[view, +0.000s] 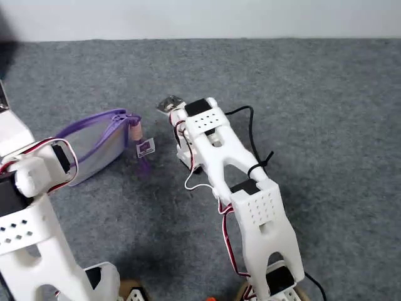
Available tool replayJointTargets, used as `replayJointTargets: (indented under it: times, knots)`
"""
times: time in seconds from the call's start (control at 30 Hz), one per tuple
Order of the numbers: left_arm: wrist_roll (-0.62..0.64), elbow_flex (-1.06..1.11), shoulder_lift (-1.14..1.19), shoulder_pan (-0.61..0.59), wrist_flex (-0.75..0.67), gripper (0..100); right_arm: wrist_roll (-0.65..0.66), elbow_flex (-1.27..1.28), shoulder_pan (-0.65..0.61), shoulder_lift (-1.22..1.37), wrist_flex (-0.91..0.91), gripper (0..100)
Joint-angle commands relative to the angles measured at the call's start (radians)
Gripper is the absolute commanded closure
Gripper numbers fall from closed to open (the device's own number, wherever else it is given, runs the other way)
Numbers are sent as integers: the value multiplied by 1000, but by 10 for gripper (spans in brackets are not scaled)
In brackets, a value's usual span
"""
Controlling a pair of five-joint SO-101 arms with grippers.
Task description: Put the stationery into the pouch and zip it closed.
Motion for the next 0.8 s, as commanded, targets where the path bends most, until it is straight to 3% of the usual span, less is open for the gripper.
replayJointTargets:
  times: [0.0,0.23,0.47,0.77]
  knots:
    - [9,-2,-9,9,12,986,-14,-2,-1,-35,70,974]
    - [9,-2,-9,9,12,986,-17,3,-7,-206,239,990]
    - [9,-2,-9,9,12,986,-138,5,-8,-513,240,991]
    - [9,-2,-8,9,12,986,-319,-2,-160,-894,213,991]
